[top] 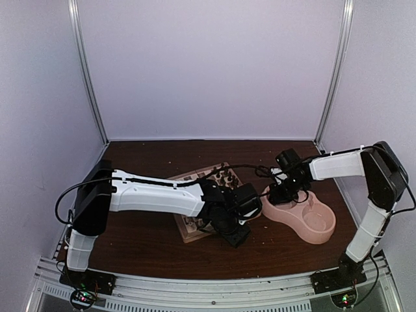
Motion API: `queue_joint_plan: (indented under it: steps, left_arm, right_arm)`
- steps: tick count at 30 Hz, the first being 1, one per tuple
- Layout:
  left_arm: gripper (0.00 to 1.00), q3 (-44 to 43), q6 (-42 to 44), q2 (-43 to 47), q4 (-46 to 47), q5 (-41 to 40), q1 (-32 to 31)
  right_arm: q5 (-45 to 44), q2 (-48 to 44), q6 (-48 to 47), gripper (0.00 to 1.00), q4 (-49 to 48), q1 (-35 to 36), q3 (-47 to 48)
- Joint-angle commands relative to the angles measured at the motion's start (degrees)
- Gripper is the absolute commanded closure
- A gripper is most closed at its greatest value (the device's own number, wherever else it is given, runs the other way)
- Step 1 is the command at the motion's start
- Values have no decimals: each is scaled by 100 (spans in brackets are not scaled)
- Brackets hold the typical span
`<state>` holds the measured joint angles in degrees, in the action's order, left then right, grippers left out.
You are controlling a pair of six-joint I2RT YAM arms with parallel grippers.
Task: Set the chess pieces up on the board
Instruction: Pick up the rook at the center of the board.
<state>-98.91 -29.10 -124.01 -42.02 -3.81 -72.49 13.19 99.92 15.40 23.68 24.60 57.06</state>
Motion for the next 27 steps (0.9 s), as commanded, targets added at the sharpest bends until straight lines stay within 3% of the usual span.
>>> queue_joint_plan:
  steps: [1,12,22,27]
  left_arm:
    - [47,-118,-47,-39,45,3,-35]
    - [47,-94,-35,-45,36,26,-37]
    - [51,-133,-23,-134,36,143,-37]
    - [53,-181,-70,-237,32,226,-37]
  right_arm:
    - [-290,-206,24,84,-59,-34,-65]
    - [-998,-1954,177,86,-1304,-89,-1244]
    - [-330,-1935,223,86,-3603,-85,-2369]
    - [-271,-2093,209,85,-3858,-87,-2528]
